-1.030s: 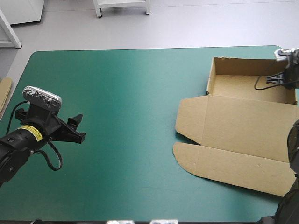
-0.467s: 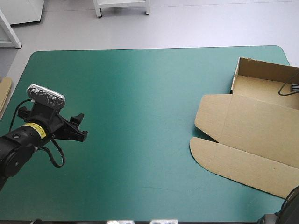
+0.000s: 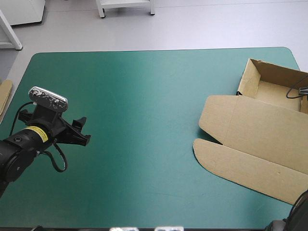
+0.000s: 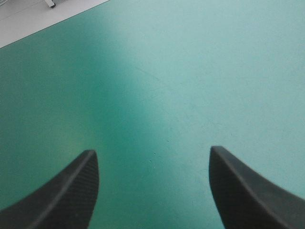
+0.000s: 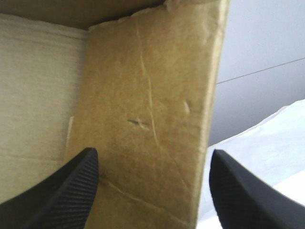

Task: Fold the box

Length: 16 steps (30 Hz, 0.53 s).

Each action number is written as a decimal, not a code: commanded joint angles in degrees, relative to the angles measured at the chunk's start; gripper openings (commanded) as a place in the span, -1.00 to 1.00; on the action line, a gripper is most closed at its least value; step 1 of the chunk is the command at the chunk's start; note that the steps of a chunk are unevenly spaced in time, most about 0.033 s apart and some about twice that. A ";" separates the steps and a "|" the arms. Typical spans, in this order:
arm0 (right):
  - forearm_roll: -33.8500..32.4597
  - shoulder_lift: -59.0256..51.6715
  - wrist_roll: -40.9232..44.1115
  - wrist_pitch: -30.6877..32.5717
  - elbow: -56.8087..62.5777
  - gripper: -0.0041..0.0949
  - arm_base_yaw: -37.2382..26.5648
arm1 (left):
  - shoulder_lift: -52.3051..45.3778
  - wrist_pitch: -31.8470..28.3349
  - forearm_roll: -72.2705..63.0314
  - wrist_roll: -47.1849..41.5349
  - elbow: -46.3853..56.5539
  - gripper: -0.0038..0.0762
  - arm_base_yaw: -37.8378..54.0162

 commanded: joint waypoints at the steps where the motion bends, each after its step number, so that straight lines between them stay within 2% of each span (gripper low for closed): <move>1: 1.87 -6.76 0.12 -0.87 -3.30 0.37 -0.17 | -0.28 -3.86 1.64 -0.55 -1.45 0.28 -0.11; 3: 3.55 -8.66 0.12 1.00 -4.33 0.37 -0.07 | -0.28 -3.86 1.76 -0.55 -1.45 0.28 -0.11; 9: 16.31 -15.61 -2.44 9.40 -4.89 0.34 0.47 | 0.17 -5.48 5.34 -2.08 -1.45 0.28 -0.11; 13: 24.12 -20.54 -4.78 12.44 -4.77 0.10 4.13 | 1.01 -5.30 12.77 -7.22 -1.45 0.28 -0.11; 16: 26.75 -23.61 -5.45 13.25 -3.77 -0.02 9.62 | 0.90 -5.30 17.69 -10.40 -1.33 0.28 -0.11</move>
